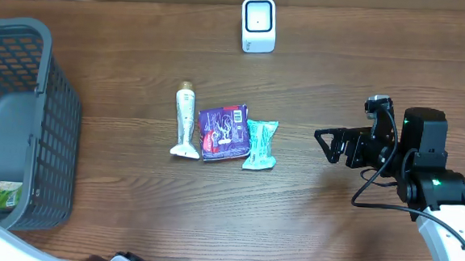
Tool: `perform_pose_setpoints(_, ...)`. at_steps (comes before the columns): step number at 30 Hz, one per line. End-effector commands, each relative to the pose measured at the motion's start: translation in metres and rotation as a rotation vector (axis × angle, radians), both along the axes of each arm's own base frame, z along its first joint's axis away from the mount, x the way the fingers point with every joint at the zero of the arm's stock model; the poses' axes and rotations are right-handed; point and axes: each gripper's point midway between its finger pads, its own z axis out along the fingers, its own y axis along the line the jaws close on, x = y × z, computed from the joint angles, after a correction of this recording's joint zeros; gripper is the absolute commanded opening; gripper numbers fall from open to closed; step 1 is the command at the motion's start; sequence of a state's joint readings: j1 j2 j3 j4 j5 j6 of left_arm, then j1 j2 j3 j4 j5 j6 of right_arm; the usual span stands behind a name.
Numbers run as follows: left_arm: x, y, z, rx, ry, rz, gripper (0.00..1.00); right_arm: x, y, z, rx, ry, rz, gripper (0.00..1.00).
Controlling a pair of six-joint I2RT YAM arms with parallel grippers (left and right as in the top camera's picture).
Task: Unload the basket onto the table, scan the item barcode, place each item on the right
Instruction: 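Carry the white tube out and set it left of the purple pack, then lower the left gripper into the basket and grasp the green tea pack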
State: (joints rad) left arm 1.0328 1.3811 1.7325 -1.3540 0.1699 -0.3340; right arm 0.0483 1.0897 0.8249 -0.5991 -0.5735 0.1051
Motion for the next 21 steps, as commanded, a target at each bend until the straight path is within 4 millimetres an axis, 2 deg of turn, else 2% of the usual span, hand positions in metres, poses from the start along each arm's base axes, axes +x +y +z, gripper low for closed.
perform_pose_setpoints(1,0.005,0.018,-0.027,-0.079,0.046,0.018,1.0,0.003,0.004,0.013,0.007,-0.026,0.015,1.0)
perform_pose_setpoints(5,0.008,0.039,-0.059,-0.149,0.109,0.057,1.0,0.002,0.004,0.012,0.006,-0.021,0.015,1.0)
perform_pose_setpoints(12,0.003,0.061,-0.103,-0.223,0.222,0.116,1.0,0.002,0.004,0.012,0.006,-0.021,0.014,1.0)
perform_pose_setpoints(17,-0.008,0.069,-0.135,-0.252,0.307,0.189,1.0,0.002,0.004,0.012,0.006,-0.02,0.014,1.0)
perform_pose_setpoints(21,-0.012,0.067,-0.164,-0.27,0.329,0.196,1.0,0.002,0.004,0.012,0.006,-0.02,0.014,1.0)
